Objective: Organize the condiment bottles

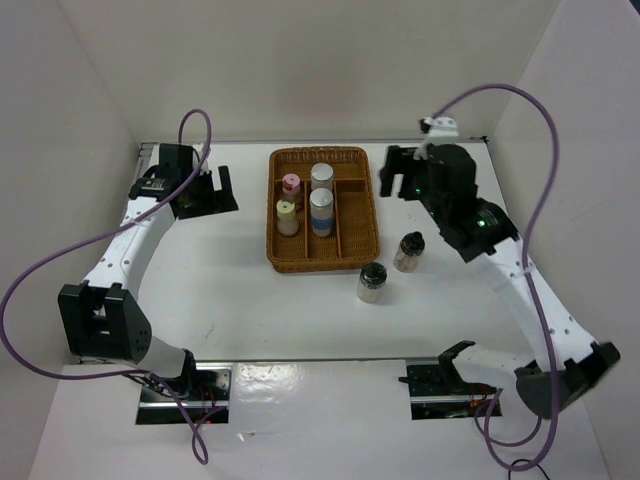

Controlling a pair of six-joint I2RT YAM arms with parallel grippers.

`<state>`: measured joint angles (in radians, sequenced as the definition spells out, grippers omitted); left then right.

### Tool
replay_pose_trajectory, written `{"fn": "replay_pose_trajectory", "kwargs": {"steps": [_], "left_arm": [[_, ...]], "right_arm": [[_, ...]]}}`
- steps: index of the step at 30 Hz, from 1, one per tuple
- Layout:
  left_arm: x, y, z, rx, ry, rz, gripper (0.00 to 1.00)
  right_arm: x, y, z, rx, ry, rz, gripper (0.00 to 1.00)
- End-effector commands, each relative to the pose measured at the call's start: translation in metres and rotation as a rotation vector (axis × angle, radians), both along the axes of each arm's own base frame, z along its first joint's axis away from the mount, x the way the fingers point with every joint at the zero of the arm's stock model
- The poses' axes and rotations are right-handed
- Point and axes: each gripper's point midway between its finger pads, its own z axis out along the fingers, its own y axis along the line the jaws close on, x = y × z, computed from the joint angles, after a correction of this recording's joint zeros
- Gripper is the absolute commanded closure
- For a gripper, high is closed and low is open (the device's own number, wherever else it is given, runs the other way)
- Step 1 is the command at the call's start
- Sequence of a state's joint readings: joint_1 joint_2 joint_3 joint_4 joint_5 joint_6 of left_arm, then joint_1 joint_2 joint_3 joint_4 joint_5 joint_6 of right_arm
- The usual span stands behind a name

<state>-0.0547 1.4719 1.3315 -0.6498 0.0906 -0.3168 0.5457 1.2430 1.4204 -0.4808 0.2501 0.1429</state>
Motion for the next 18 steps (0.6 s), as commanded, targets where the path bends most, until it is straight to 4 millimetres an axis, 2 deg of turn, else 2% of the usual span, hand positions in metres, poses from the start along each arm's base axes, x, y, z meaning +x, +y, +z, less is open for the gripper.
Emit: {"fn": "replay_pose_trajectory", "kwargs": {"steps": [1,2,4,5,8,9,17,18], "left_arm": [[0.001,-0.004,0.02,-0.031,-0.066,-0.014,0.0],[0.001,-0.004,0.02,-0.032,-0.065,-0.014,0.0],[-0.005,-0.006,0.015,-0.045,-0.051,-0.014,0.0],[-0.006,-0.007,0.014,-0.052,-0.055,-0.02,0.0],[-0.008,-0.009,0.011,-0.058,-0.046,-0.026,0.0],[-0.008,-0.009,0.011,-0.058,-0.046,-0.026,0.0],[-0.008,-0.009,0.011,-0.058,-0.046,-0.026,0.0],[-0.008,-0.009,0.011,-0.058,-0.046,-0.026,0.0]], "right_arm": [[-0.006,-0.063,-0.063,0.019,0.167,-0.244,0.13],[-0.01,-0.084,-0.086,0.009,0.219,-0.301,0.15],[-0.024,-0.101,-0.101,0.017,0.262,-0.36,0.17],[-0.026,-0.109,-0.117,0.001,0.297,-0.382,0.17],[-0.032,-0.114,-0.135,-0.003,0.34,-0.404,0.17],[-0.033,-0.116,-0.147,-0.026,0.372,-0.414,0.17],[-0.025,-0.113,-0.186,-0.044,0.478,-0.441,0.26],[-0.024,-0.112,-0.192,-0.046,0.496,-0.447,0.3]]}}
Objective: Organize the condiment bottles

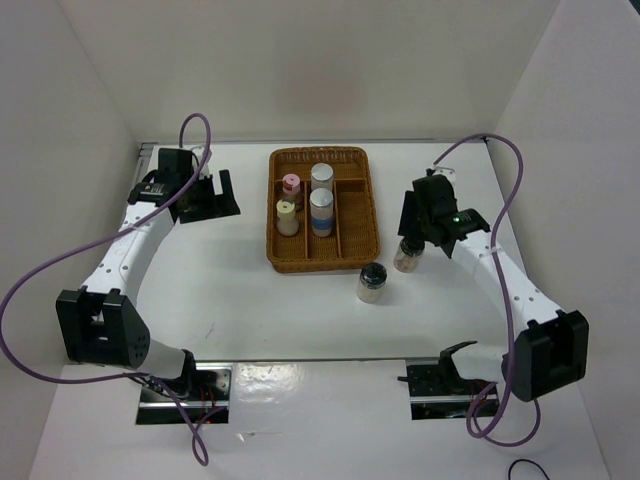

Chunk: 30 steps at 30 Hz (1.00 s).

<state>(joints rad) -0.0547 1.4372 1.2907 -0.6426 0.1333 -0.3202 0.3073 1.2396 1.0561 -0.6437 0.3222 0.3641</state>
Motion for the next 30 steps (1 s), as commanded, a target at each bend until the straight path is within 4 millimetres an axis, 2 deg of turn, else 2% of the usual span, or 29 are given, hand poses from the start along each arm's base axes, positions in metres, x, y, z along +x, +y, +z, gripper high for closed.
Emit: {"fn": "replay_pose_trajectory", "kwargs": {"steps": [1,3,8,10,19,20,25,30], "left_arm": [[0.002,0.0,0.012,-0.018,-0.047,0.006,0.0],[0.004,0.0,0.016,-0.018,-0.056,0.006,0.0],[0.006,0.001,0.007,-0.004,-0.029,0.006,0.0],[0.008,0.001,0.011,-0.005,-0.04,0.006,0.0],[0.01,0.002,0.005,0.008,-0.025,-0.008,0.0],[0.01,0.002,0.005,0.008,-0.025,-0.008,0.0],[0.01,0.002,0.001,0.015,-0.018,-0.014,0.0],[0.01,0.002,0.001,0.015,-0.018,-0.014,0.0]], "right_arm": [[0.006,-0.002,-0.01,0.008,0.013,-0.04,0.31],[0.008,-0.001,-0.012,0.008,0.014,-0.04,0.33],[0.008,0.001,-0.021,0.014,0.034,-0.041,0.38],[0.008,0.001,-0.024,0.012,0.043,-0.041,0.38],[0.004,0.002,-0.041,0.015,0.091,-0.049,0.45],[0.004,0.002,-0.041,0.015,0.091,-0.049,0.5],[0.004,0.002,-0.041,0.015,0.091,-0.049,0.55],[0.005,0.001,-0.044,0.01,0.096,-0.063,0.7]]}}
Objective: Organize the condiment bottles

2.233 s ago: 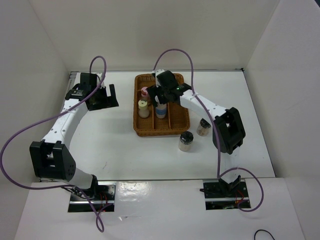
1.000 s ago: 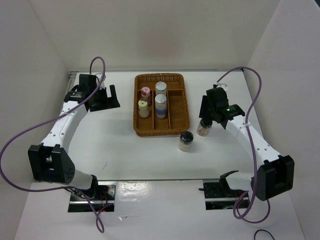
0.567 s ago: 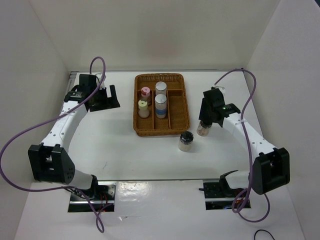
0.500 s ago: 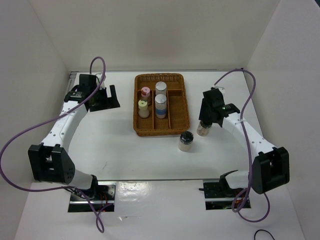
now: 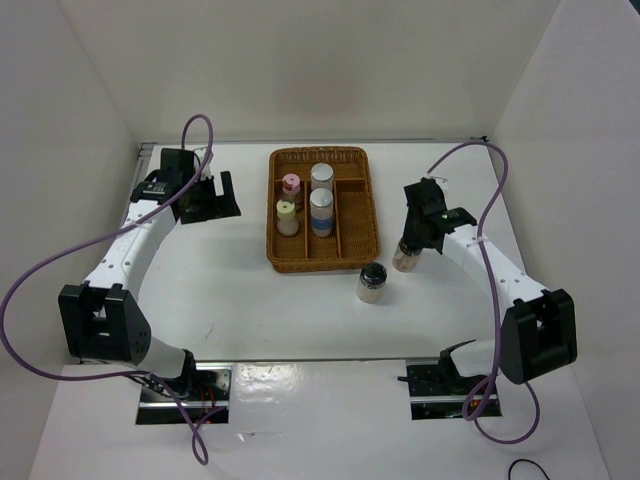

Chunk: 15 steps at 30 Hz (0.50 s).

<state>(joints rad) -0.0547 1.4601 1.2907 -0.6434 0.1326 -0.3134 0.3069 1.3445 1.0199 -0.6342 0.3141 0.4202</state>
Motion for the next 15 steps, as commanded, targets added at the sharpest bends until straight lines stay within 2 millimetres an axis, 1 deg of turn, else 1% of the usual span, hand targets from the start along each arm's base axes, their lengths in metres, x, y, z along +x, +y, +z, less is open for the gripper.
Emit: {"fn": "replay_pose_trajectory", "kwargs": {"steps": [1,4,6,7,8,9,11,12,13,14,15], "left_arm": [[0.009,0.002,0.01,0.008,-0.04,-0.01,0.0],[0.009,0.002,0.01,0.008,-0.04,-0.01,0.0],[0.009,0.002,0.01,0.008,-0.04,-0.01,0.0],[0.009,0.002,0.01,0.008,-0.04,-0.01,0.0],[0.009,0.002,0.01,0.008,-0.04,-0.01,0.0],[0.009,0.002,0.01,0.008,-0.04,-0.01,0.0],[0.009,0.002,0.01,0.008,-0.04,-0.01,0.0],[0.009,0.002,0.01,0.008,-0.04,-0.01,0.0],[0.009,0.002,0.01,0.008,-0.04,-0.01,0.0],[0.008,0.002,0.013,0.008,-0.049,-0.01,0.0],[0.008,0.002,0.013,0.008,-0.049,-0.01,0.0]], "right_arm": [[0.007,-0.002,0.001,0.005,-0.025,-0.026,0.73],[0.007,-0.004,0.001,-0.002,-0.027,-0.032,0.81],[0.01,-0.003,0.008,0.001,-0.037,-0.032,0.86],[0.007,-0.004,0.006,-0.003,-0.024,-0.032,0.88],[0.01,-0.004,0.016,-0.007,-0.038,-0.037,0.89],[0.011,-0.004,0.02,-0.012,-0.039,-0.029,0.89],[0.017,-0.004,0.039,-0.005,-0.085,-0.035,0.9],[0.016,-0.007,0.045,-0.018,-0.093,-0.032,0.9],[0.02,-0.005,0.056,-0.011,-0.113,-0.032,0.91],[0.022,-0.005,0.067,-0.003,-0.139,-0.033,0.91],[0.023,-0.005,0.072,-0.009,-0.144,-0.024,0.91]]}}
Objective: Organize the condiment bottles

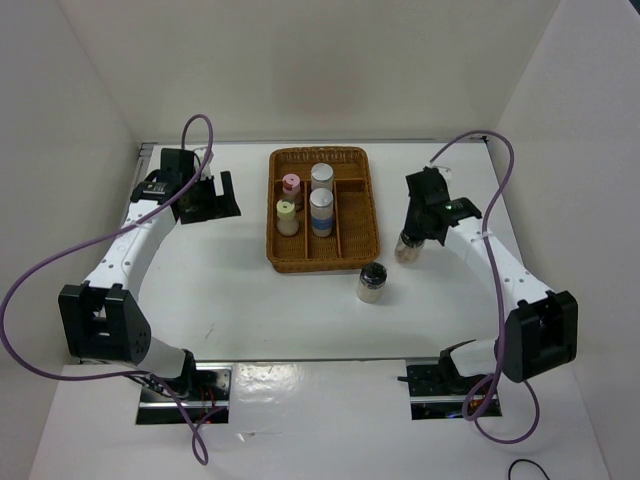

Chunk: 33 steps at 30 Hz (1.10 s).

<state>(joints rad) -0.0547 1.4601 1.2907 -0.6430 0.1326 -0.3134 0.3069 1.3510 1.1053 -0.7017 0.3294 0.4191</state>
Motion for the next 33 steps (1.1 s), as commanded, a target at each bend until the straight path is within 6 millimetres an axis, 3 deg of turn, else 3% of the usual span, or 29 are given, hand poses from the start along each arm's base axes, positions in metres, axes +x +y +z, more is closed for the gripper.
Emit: {"fn": "replay_pose_trajectory", "kwargs": {"steps": [1,5,15,24,29,31,32,33], "left_arm": [[0.008,0.002,0.013,0.008,-0.049,-0.01,0.0],[0.008,0.002,0.013,0.008,-0.049,-0.01,0.0],[0.008,0.004,0.013,0.015,-0.049,-0.004,0.0],[0.007,0.003,0.009,0.009,-0.038,0.003,0.0],[0.007,0.005,0.009,0.016,-0.039,0.009,0.0],[0.009,0.006,0.002,0.024,-0.021,0.015,0.0],[0.011,0.01,0.006,0.024,-0.029,0.024,0.0],[0.011,0.01,0.006,0.024,-0.03,0.024,0.0]], "right_arm": [[0.024,-0.002,0.066,0.005,-0.167,-0.009,0.91],[0.035,0.005,0.102,0.035,-0.245,0.024,0.91],[0.093,0.053,0.14,0.053,-0.327,0.146,0.91],[0.128,0.105,0.131,0.071,-0.337,0.27,0.91],[0.146,0.117,0.119,0.068,-0.321,0.299,0.91],[0.154,0.122,0.102,0.066,-0.292,0.306,0.91],[0.155,0.122,0.107,0.062,-0.303,0.312,0.91],[0.158,0.124,0.094,0.056,-0.278,0.313,0.91]]}}
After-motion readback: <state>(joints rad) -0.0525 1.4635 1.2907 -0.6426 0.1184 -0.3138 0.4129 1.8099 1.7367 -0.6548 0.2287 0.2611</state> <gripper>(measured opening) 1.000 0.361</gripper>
